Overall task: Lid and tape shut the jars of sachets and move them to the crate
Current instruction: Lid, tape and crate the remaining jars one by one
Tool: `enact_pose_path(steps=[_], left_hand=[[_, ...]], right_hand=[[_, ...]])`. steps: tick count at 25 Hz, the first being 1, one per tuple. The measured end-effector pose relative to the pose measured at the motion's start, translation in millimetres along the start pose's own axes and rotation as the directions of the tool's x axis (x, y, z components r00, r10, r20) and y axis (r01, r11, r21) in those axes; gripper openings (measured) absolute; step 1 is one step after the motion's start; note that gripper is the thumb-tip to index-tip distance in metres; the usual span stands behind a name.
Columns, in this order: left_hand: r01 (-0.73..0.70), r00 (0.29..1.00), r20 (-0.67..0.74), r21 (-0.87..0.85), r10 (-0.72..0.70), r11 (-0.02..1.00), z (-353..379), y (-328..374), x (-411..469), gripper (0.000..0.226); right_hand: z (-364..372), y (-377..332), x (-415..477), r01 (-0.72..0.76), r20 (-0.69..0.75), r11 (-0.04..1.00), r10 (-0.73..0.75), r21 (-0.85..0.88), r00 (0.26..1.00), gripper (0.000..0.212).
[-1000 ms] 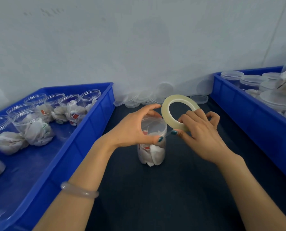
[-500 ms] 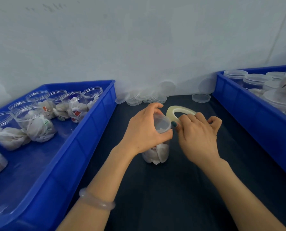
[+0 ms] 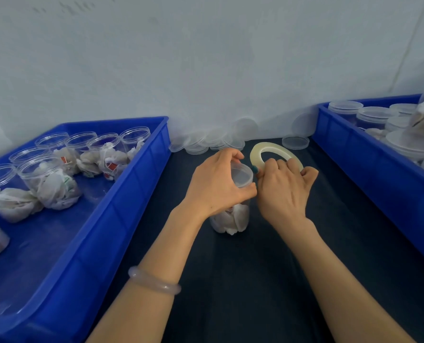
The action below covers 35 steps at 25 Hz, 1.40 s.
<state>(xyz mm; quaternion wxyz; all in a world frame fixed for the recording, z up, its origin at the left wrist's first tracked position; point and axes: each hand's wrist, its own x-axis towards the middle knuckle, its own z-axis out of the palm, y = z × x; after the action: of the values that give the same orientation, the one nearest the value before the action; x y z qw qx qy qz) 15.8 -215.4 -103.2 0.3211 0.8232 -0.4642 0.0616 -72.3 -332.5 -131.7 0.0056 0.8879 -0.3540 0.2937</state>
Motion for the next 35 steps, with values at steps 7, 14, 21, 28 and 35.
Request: enact_pose_path(steps=[7,14,21,28,35], left_hand=[[-0.071,0.997,0.036,-0.005,0.071,0.997,-1.7,11.0,-4.1,0.045],[-0.028,0.998,0.048,-0.041,0.030,0.999,0.6,17.3,-7.7,0.033],[-0.020,0.999,-0.036,-0.202,0.013,0.979,6.6,12.2,-11.7,0.026],[-0.074,0.960,-0.274,-0.464,-0.063,0.883,26.3,8.8,-17.2,0.027],[0.107,0.911,-0.049,-0.931,-0.409,0.349,38.7,-13.6,-23.6,0.052]], right_hand=[[20.6,6.5,22.9,-0.092,0.042,0.990,0.096,-0.103,0.994,0.033],[37.4,24.7,6.7,0.203,0.213,0.979,-0.204,0.029,0.956,0.010],[43.6,39.4,-17.9,0.178,0.447,0.927,-0.320,0.331,0.836,0.037],[19.1,39.9,-12.6,0.070,0.625,0.816,-0.492,0.574,0.606,0.073],[9.5,26.3,-19.7,-0.240,0.477,0.503,-0.419,0.830,0.773,0.074]])
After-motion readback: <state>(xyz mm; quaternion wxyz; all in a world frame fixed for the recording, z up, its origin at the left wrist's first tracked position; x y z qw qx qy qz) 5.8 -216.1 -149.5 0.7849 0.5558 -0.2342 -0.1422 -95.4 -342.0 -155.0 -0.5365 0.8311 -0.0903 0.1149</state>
